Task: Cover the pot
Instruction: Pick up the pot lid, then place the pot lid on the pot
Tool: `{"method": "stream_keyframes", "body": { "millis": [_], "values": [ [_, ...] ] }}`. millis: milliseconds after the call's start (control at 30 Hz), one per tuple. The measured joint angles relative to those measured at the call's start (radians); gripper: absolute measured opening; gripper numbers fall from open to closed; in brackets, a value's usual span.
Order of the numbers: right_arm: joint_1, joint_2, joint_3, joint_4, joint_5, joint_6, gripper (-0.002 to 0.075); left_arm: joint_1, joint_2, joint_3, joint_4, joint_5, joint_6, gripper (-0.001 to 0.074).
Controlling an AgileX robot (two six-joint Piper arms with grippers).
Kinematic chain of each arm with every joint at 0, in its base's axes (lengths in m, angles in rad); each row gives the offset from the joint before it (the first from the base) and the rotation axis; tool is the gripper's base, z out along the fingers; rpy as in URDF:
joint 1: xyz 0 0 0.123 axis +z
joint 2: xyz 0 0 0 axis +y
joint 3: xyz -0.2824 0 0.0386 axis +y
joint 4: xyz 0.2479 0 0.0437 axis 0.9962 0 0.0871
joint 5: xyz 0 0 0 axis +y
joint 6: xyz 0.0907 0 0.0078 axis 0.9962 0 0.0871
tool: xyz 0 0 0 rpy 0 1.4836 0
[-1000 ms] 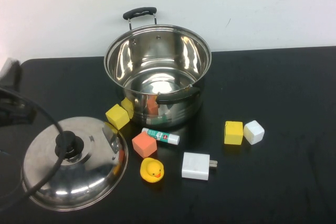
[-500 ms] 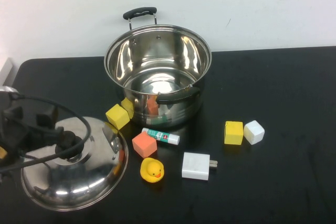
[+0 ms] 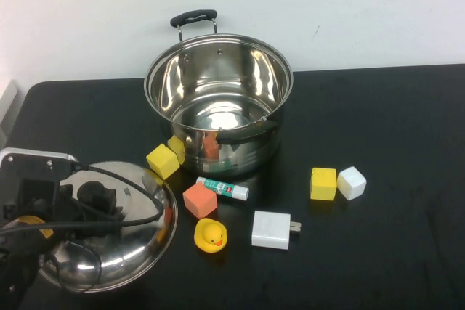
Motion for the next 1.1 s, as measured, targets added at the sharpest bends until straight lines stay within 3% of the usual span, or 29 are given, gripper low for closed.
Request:
{"method": "stream_keyframes", "body": {
  "millis": [167, 300, 633, 933, 1100],
  "values": [
    [0.0, 0.0, 0.0, 0.0, 0.0, 0.0, -0.0002, -0.001, 0.031, -0.002, -0.011, -0.03, 0.0, 0.0468],
    [0.0, 0.0, 0.0, 0.0, 0.0, 0.0, -0.0002, -0.001, 0.034, -0.008, -0.064, -0.037, 0.0, 0.0326],
    [0.0, 0.0, 0.0, 0.0, 0.0, 0.0, -0.0002, -0.001, -0.071, -0.008, -0.144, 0.023, 0.033, 0.0328],
    [0.0, 0.0, 0.0, 0.0, 0.0, 0.0, -0.0002, -0.001, -0.351, -0.009, -0.219, 0.118, 0.294, 0.0328],
    [0.0, 0.0, 0.0, 0.0, 0.0, 0.0, -0.0002, -0.001, -0.468, -0.1, -0.33, 0.269, 0.407, 0.0328]
  ]
}}
